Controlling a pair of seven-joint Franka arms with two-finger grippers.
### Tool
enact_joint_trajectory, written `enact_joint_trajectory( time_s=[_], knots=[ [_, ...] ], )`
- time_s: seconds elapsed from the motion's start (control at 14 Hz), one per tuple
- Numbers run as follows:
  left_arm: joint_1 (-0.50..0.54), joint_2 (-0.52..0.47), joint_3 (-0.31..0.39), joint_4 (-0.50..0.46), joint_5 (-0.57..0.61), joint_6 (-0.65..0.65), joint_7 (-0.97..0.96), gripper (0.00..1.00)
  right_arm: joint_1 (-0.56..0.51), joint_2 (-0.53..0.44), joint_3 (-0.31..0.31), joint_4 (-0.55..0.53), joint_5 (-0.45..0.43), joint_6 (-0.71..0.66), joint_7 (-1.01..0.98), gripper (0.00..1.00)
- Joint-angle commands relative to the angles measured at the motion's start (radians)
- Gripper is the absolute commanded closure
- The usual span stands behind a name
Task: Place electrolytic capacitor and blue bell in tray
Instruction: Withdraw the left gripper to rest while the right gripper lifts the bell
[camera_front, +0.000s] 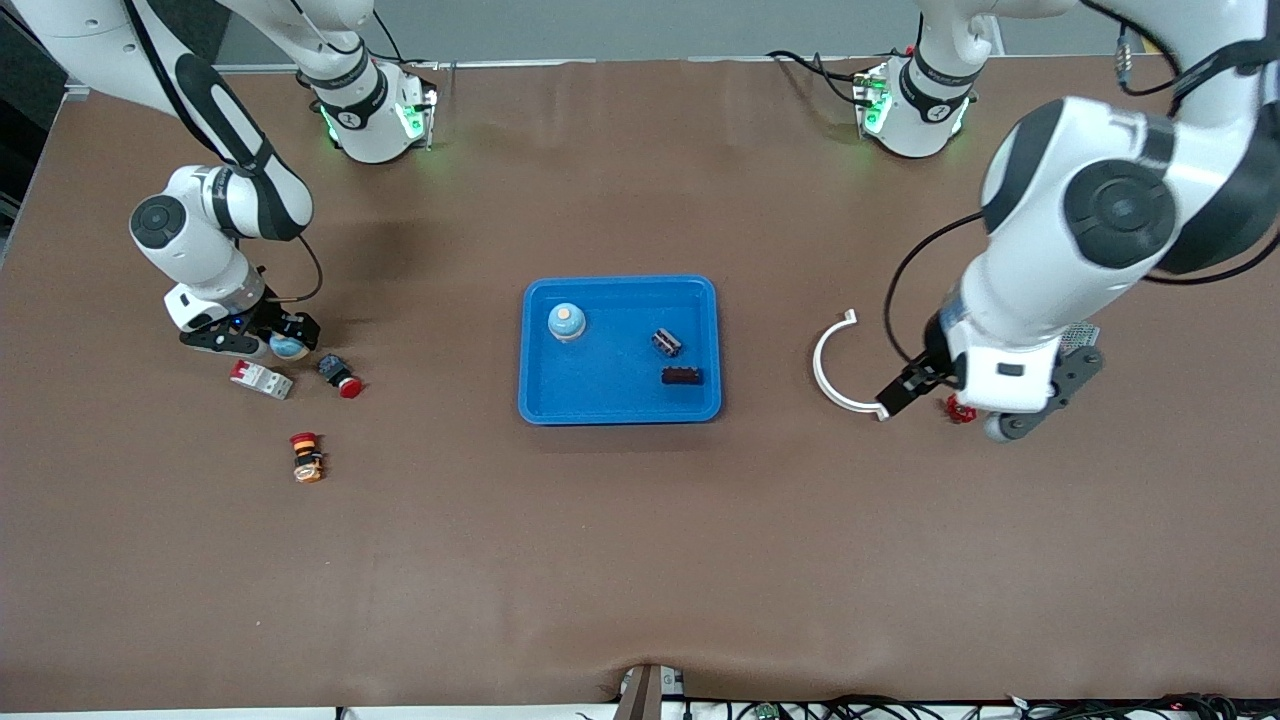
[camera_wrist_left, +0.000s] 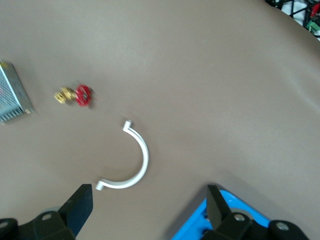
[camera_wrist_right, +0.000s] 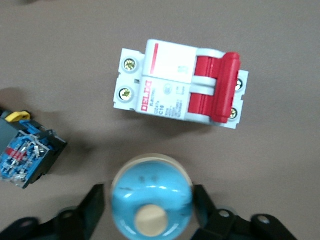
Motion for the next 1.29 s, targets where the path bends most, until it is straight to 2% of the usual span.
enact_joint_trajectory(
  time_s=[0.0,0.36,0.5,0.57,0.64,0.86,1.14,1.21],
  knots=[
    [0.049,-0.067,0.004,-0.024,0.018,-0.022,0.209,0.0,0.013,-0.002,-0.001,-0.014,-0.011,0.012,0.022,1.0],
    [0.109,-0.144,0.005,-0.03,0.015,-0.04,0.395,0.0,0.019,-0.012,-0.001,-0.011,-0.011,-0.002,0.03,1.0],
    [0.129,-0.181,0.008,-0.048,0.012,-0.078,0.442,0.0,0.054,-0.03,0.001,-0.01,-0.011,-0.019,0.091,1.0],
    [0.129,-0.205,0.014,-0.071,0.007,-0.079,0.505,0.0,0.088,-0.053,0.001,-0.007,-0.011,-0.058,0.14,1.0],
    [0.122,-0.236,0.049,-0.1,0.004,-0.079,0.565,0.0,0.117,-0.077,0.002,-0.002,-0.011,-0.119,0.19,1.0],
    [0.088,-0.314,0.114,-0.174,-0.008,-0.079,0.643,0.0,0.203,-0.15,0.004,0.027,-0.011,-0.284,0.315,1.0],
    [0.082,-0.348,0.114,-0.191,-0.011,-0.094,0.65,0.0,0.354,-0.21,0.005,0.114,0.004,-0.524,0.517,1.0],
    [0.088,-0.347,0.112,-0.188,-0.014,-0.094,0.65,0.0,0.402,-0.208,0.005,0.136,0.035,-0.54,0.58,1.0]
  ],
)
